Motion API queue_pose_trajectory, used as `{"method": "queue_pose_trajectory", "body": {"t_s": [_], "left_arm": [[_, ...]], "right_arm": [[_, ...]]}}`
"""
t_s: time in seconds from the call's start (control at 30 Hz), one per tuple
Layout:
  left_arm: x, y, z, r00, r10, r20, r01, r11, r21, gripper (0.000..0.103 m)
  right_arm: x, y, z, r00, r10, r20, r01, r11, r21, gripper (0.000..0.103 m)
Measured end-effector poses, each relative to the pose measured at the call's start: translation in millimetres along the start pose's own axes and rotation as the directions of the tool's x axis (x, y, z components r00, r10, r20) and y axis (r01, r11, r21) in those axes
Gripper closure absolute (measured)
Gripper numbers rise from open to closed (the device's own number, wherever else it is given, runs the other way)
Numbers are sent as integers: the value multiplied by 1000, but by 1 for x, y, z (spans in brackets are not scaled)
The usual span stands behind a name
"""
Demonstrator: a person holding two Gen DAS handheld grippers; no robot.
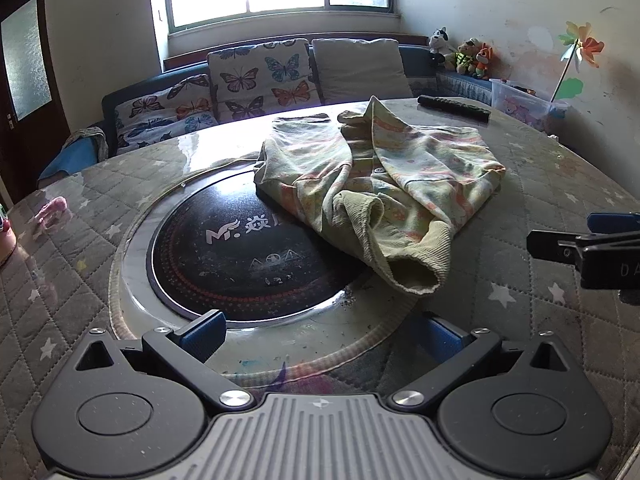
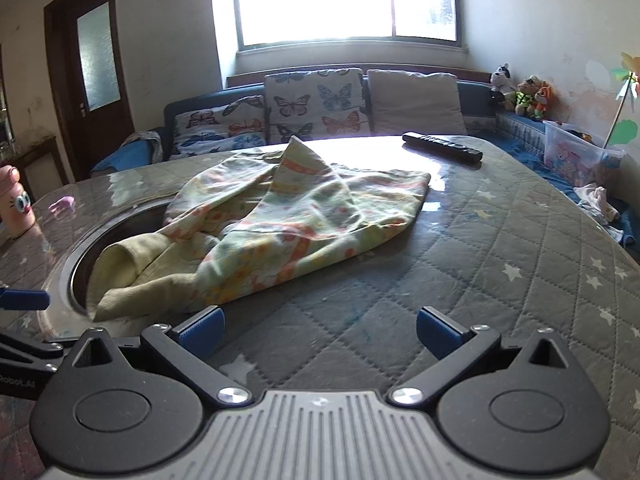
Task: Fold clothes
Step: 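Move both grippers toward the crumpled green patterned shirt on the table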
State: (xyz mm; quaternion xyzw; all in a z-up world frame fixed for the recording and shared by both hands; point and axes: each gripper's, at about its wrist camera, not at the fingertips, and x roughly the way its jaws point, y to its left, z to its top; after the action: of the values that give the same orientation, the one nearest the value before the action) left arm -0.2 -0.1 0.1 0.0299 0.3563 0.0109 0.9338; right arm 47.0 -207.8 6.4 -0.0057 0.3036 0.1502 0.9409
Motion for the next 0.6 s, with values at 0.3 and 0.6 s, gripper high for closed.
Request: {"method": "queue_pose_trajectory", "body": {"t_s": [0.3, 0.6], "left_arm": [[-6, -2, 0, 1000, 5, 15, -5, 1000, -2, 0], [-5, 1, 7, 999, 16, 29, -17, 1000, 10, 0]], "right_arm": [[-6, 10, -1, 1000, 10, -5, -10, 1000, -22, 0], [-2, 15, 4, 999, 23, -22, -24, 998, -50, 0]]}}
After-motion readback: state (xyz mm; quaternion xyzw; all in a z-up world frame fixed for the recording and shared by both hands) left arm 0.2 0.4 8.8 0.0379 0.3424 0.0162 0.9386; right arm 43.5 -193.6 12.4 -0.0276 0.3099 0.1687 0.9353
